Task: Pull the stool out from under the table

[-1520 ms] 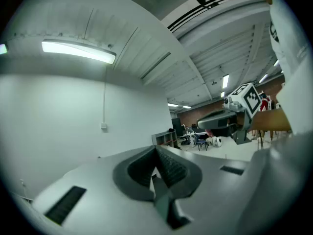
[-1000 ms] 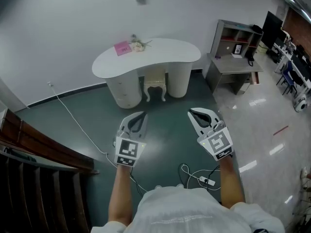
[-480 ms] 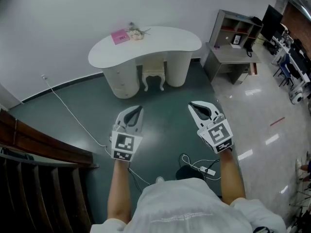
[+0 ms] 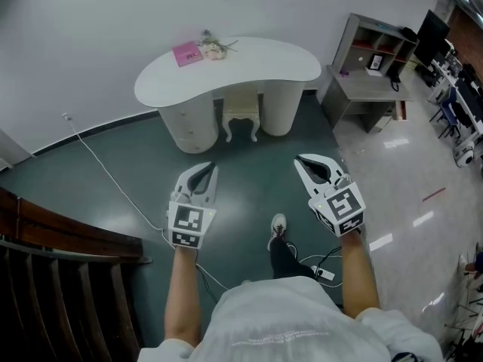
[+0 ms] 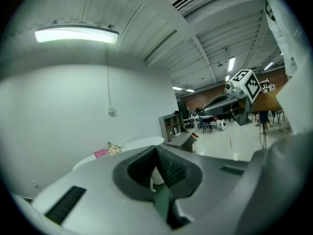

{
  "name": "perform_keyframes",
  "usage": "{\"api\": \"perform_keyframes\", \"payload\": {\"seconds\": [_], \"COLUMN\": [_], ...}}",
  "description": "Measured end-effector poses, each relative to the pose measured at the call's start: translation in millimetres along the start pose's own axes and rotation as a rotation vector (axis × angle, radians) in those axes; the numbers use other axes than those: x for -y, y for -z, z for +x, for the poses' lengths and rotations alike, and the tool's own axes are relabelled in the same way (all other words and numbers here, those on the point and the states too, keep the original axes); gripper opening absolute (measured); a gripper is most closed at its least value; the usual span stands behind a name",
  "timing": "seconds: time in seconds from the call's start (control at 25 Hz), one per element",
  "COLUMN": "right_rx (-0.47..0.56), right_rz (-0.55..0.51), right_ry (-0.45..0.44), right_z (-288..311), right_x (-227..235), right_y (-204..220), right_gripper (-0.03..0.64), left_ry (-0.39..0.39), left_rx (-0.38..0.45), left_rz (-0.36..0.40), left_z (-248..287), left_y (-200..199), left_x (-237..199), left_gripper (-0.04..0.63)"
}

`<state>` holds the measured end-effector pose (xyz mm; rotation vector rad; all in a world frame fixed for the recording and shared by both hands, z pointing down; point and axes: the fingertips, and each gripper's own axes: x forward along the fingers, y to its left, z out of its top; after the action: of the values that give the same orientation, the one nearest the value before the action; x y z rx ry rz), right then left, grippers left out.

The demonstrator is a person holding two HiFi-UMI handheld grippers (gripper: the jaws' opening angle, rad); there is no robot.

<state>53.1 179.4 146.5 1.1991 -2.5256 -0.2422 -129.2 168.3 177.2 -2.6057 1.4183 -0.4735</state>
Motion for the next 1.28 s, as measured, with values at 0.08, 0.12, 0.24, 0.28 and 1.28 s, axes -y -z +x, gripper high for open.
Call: {"api": "perform_keyframes", "payload": {"seconds": [0.08, 0.12, 0.24, 0.28, 1.28], "right_rx": [0.007, 0.012, 0.032, 0.038, -0.037], "right_rz": [0.005, 0.006, 0.012, 0.013, -0.055], "right_ry": [-0.010, -0.015, -0.035, -0.044, -0.234], "right_z": [20.3, 31.5, 70.0, 82.9, 358.4], "right_x": [22.1, 36.1, 85.4, 102.2, 280.8], "right_y": [8.6, 12.6, 20.1, 20.9, 135.2], "right_gripper": [0.012, 0.014, 0.012, 0.014, 0.019], "left_ry": [-0.010, -0.017, -0.048, -0.057, -0.073], "left_rx": [-0.012, -0.016, -0.030, -0.037, -0.307], "left_rz": [0.006, 0.011, 0.018, 0.015, 0.026], "left_z": [25.3, 40.5, 93.0, 111.0, 399.9], "left_y": [1.4, 0.6, -6.7, -10.0, 93.1], "left_x": [-8.8, -13.7, -33.5, -40.0, -141.2], "left_gripper": [0.017, 0.017, 0.017, 0.017, 0.121]}}
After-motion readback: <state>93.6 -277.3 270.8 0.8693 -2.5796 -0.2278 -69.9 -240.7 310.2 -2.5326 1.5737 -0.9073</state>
